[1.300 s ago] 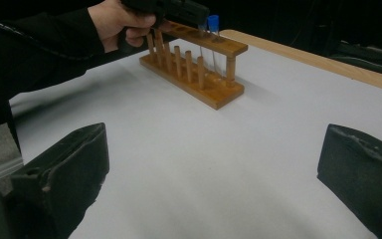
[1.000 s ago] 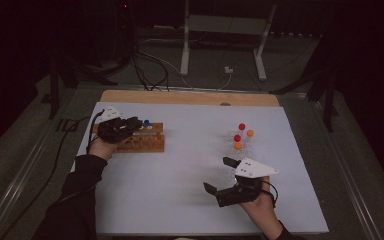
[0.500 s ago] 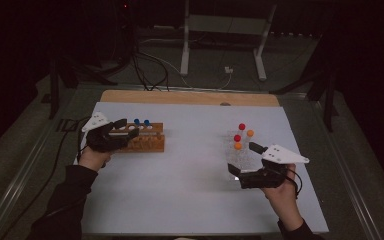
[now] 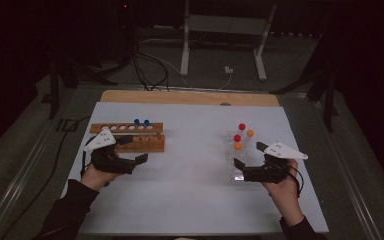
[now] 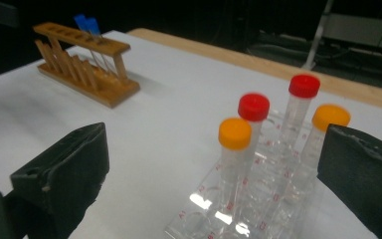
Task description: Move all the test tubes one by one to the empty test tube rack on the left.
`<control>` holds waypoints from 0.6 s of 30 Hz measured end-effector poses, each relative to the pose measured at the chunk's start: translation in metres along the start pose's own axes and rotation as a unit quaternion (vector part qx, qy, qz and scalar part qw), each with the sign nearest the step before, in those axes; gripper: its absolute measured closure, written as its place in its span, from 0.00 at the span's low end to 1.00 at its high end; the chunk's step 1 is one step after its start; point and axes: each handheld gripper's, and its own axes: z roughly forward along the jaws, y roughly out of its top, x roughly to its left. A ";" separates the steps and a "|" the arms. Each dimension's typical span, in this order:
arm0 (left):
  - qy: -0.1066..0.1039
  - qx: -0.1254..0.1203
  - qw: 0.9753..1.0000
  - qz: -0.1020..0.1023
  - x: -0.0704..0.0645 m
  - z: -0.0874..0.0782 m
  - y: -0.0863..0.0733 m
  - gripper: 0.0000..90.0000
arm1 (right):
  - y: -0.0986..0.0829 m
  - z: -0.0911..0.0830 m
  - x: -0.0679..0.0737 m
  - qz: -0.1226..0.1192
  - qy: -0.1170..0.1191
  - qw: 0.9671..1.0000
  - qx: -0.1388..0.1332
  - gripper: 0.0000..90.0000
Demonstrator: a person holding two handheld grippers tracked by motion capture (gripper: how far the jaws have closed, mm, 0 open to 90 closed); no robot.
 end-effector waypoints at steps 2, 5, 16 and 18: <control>-0.013 0.011 1.000 0.009 -0.006 0.002 -0.003 0.05 | -0.003 0.003 -0.001 0.007 -0.001 1.000 0.004 0.00; -0.031 0.015 0.999 0.010 -0.012 0.004 -0.007 0.03 | -0.008 0.008 -0.001 0.011 -0.003 1.000 0.014 0.00; -0.046 0.014 0.999 0.015 -0.023 0.008 -0.010 0.03 | -0.022 0.024 0.003 0.007 -0.012 0.999 0.045 0.06; -0.048 0.016 0.999 0.015 -0.023 0.008 -0.011 0.03 | -0.022 0.026 0.006 0.004 -0.017 0.999 0.047 0.09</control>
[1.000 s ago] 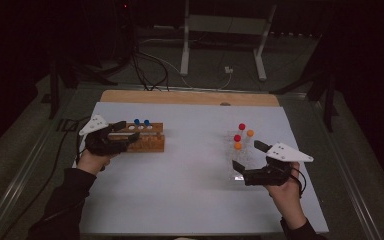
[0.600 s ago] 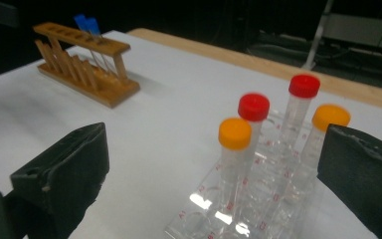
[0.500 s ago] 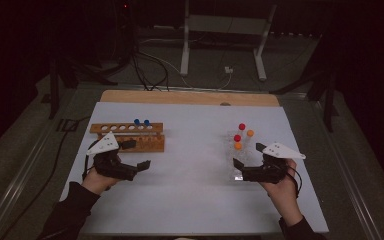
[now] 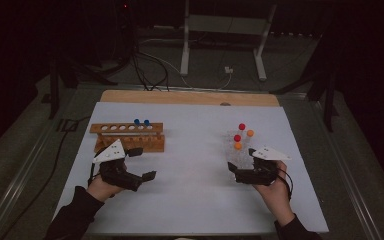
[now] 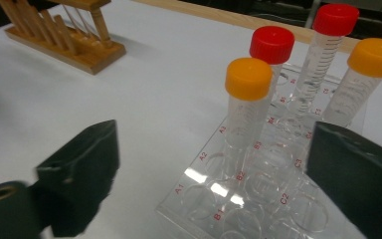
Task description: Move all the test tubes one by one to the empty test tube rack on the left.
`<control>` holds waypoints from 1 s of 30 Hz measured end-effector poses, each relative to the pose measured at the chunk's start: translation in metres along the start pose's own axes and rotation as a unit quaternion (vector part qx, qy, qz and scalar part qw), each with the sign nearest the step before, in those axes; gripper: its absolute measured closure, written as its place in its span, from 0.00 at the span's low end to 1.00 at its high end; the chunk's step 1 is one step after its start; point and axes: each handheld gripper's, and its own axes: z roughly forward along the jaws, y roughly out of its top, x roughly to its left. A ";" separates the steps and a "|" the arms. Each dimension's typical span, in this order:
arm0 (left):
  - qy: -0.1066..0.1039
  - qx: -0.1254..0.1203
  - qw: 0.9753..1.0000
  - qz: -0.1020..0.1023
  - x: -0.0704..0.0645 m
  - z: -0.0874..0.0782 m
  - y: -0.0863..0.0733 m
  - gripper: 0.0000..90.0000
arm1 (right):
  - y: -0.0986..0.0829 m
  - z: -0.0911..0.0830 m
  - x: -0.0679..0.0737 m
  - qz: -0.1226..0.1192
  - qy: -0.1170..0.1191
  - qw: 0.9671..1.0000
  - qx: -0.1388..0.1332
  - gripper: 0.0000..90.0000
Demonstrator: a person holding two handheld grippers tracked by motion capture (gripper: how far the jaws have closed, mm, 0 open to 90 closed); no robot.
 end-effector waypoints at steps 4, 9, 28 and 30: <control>0.000 0.001 1.000 0.000 0.000 0.000 -0.001 0.03 | 0.001 0.003 0.003 -0.009 -0.006 1.000 0.005 0.19; -0.004 0.002 1.000 0.000 0.001 0.001 -0.002 0.03 | 0.001 0.006 0.004 -0.010 -0.010 1.000 0.027 0.36; 0.001 -0.002 1.000 -0.006 0.003 0.000 -0.002 0.03 | 0.005 0.015 -0.004 0.017 -0.029 0.999 0.034 0.70; 0.002 -0.001 1.000 -0.004 0.003 0.001 -0.002 0.03 | 0.006 0.017 -0.005 0.018 -0.030 0.999 0.035 0.72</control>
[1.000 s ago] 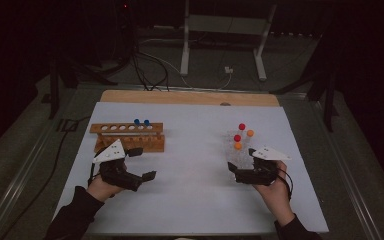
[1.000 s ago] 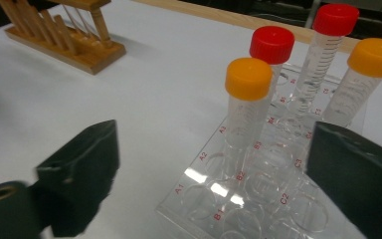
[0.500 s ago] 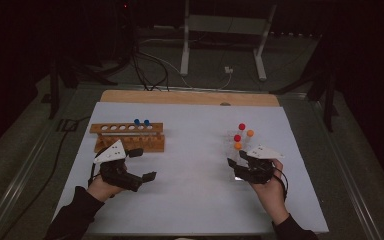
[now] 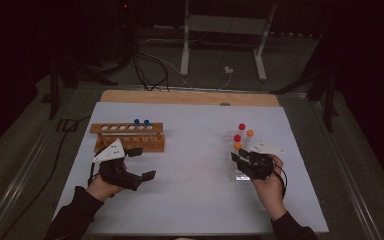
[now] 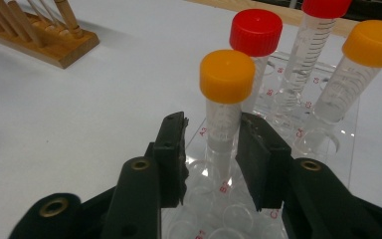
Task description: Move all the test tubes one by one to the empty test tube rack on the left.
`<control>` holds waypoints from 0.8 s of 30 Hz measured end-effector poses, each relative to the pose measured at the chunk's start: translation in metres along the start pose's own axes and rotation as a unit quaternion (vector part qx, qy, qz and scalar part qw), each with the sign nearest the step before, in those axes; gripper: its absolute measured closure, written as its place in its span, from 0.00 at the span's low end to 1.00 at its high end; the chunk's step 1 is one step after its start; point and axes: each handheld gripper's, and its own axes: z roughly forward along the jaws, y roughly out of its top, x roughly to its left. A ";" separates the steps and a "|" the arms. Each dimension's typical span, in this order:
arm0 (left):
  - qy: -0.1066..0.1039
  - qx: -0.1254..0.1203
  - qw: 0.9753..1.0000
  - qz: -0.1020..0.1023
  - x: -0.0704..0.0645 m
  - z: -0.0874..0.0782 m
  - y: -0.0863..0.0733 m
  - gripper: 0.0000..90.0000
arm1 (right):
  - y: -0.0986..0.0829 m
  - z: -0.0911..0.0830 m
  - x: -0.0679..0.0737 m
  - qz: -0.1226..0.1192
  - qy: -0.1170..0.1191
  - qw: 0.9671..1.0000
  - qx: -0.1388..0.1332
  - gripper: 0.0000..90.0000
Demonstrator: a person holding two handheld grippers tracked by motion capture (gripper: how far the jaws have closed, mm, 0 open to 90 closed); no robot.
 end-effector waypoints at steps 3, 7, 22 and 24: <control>0.000 -0.001 1.000 0.000 0.000 0.000 0.000 0.03 | 0.001 0.003 -0.001 0.011 0.001 1.000 0.005 0.74; -0.001 -0.001 1.000 -0.002 0.001 0.000 0.000 0.03 | 0.002 0.005 -0.005 0.024 -0.002 1.000 0.004 0.81; 0.001 -0.001 1.000 -0.002 0.001 -0.001 0.000 0.03 | 0.014 -0.012 -0.001 0.007 -0.016 1.000 -0.018 0.83; 0.001 0.000 1.000 -0.003 0.001 -0.001 0.000 0.03 | 0.017 -0.018 0.000 0.005 -0.017 0.999 -0.029 0.83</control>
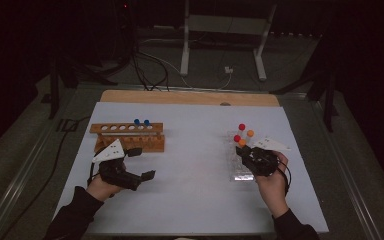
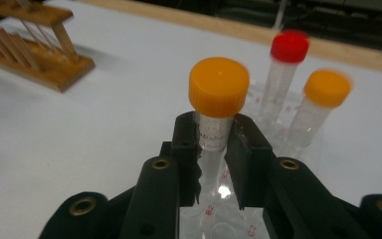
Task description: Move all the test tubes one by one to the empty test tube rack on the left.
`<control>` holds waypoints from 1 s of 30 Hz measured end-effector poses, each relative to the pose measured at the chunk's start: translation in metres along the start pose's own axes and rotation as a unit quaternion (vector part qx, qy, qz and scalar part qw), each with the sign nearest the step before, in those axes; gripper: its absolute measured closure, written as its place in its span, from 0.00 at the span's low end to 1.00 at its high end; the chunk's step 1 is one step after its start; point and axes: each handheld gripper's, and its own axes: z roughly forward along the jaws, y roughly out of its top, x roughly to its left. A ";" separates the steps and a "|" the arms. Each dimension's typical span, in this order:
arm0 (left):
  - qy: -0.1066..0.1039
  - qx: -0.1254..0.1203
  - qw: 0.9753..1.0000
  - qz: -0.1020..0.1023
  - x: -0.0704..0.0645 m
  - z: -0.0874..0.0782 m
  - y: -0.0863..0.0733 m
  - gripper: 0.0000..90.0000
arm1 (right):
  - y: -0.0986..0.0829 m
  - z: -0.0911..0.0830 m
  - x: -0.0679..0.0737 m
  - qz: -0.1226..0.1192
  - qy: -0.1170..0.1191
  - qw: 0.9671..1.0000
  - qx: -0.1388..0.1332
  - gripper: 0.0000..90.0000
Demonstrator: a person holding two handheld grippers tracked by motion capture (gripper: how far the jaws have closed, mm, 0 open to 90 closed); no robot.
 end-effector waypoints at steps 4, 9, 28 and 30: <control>0.000 0.000 1.000 0.001 0.000 0.000 0.000 0.03 | 0.007 -0.012 0.000 -0.001 0.000 1.000 -0.017 0.83; 0.000 -0.001 1.000 0.001 0.000 0.000 0.001 0.03 | 0.014 -0.025 0.003 -0.008 -0.003 0.999 -0.038 0.83; -0.018 0.008 1.000 0.010 -0.007 0.009 0.018 0.03 | 0.016 -0.028 0.041 -0.041 0.062 0.997 -0.038 0.83; -0.022 0.007 1.000 0.010 -0.007 0.012 0.020 0.03 | 0.014 -0.025 0.046 -0.045 0.069 0.996 -0.033 0.83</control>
